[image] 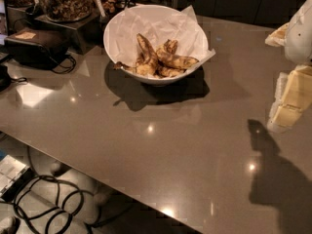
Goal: Pick banana from white bowl
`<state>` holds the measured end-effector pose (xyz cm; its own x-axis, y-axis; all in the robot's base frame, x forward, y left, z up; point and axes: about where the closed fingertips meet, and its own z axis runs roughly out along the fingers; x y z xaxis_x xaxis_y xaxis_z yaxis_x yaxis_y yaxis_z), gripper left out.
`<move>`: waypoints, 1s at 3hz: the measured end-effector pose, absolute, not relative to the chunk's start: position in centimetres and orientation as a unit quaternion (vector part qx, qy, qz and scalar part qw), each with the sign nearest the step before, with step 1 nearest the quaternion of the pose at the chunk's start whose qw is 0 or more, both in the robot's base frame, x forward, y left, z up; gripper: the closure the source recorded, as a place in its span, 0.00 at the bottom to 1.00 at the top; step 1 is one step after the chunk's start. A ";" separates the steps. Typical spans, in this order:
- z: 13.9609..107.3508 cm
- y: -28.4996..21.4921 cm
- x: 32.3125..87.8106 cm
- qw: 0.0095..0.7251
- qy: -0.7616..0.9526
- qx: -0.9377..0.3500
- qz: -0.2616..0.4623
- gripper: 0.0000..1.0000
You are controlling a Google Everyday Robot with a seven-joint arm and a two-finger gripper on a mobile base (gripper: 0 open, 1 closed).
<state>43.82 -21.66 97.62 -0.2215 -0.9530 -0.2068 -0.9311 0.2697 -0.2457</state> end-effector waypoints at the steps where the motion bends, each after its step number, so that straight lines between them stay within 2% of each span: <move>1: 97.6 -21.7 43.8 0.159 0.781 -0.603 -0.034 0.00; 3: 97.7 -21.3 46.0 0.121 0.821 -0.556 -0.041 0.00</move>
Offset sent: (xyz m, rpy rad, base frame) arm 0.0131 -0.0018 -0.0010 -0.0317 0.0770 -0.1326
